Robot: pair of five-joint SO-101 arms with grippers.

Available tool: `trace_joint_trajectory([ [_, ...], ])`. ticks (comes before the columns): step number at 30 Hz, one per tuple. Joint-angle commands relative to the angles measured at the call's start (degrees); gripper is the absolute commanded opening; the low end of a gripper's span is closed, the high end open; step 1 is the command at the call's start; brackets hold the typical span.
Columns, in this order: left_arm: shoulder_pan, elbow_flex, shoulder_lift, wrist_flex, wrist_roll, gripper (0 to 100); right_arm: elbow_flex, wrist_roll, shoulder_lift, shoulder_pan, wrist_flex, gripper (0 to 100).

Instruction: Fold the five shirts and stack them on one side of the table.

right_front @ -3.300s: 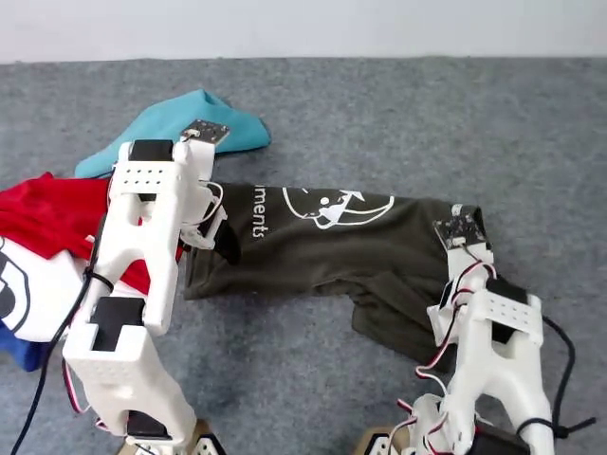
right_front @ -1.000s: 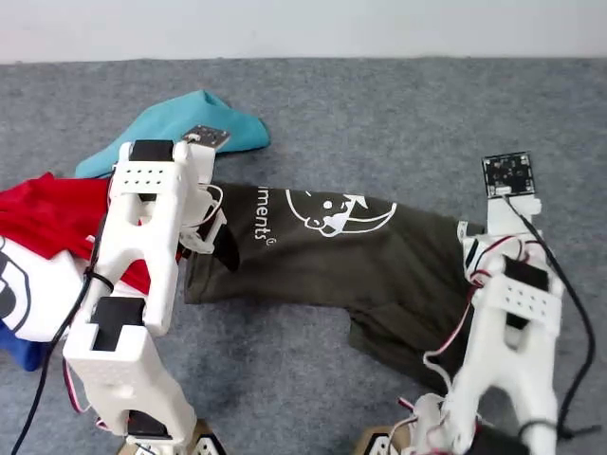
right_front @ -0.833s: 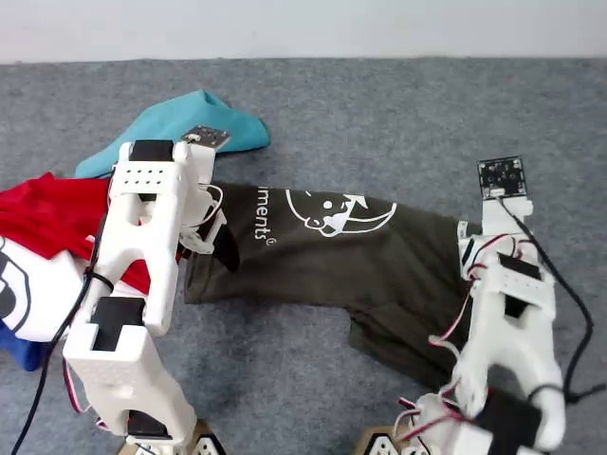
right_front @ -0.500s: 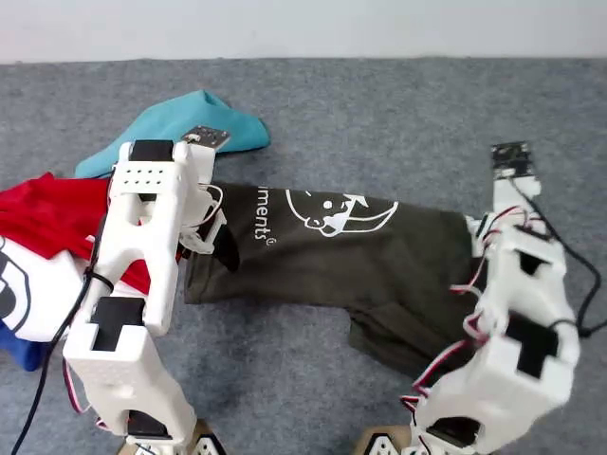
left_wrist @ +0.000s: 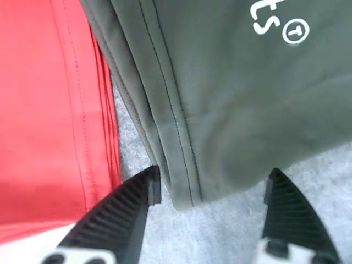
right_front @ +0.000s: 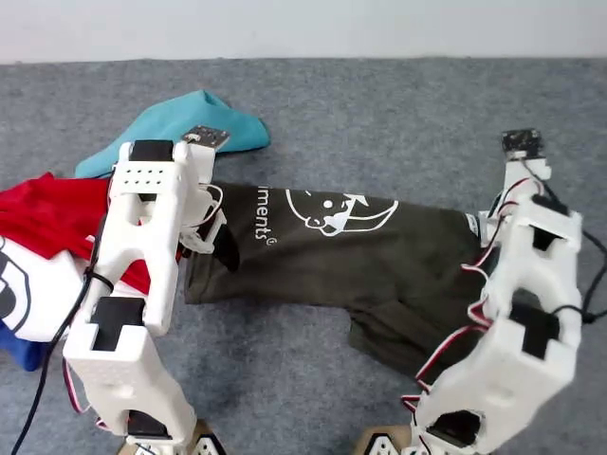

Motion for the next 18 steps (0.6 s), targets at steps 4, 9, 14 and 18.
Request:
trace_joint_trajectory([
  [4, -2.81, -0.40, -2.90, -11.25, 4.57, 30, -2.11, 0.79, -17.98, 0.66, 13.67, 20.1],
  [9, -3.60, -0.31, -2.81, -16.70, 7.38, 30, 2.29, 0.88, -25.71, 0.57, 16.84, 20.1],
  [14, -3.87, -0.75, 1.76, -19.08, 7.65, 30, 10.37, 1.41, -33.45, 0.31, 16.57, 20.1],
  [18, -3.96, -2.59, 8.26, -23.03, 7.74, 30, 14.68, 4.57, -41.63, 0.31, 17.01, 20.1],
])
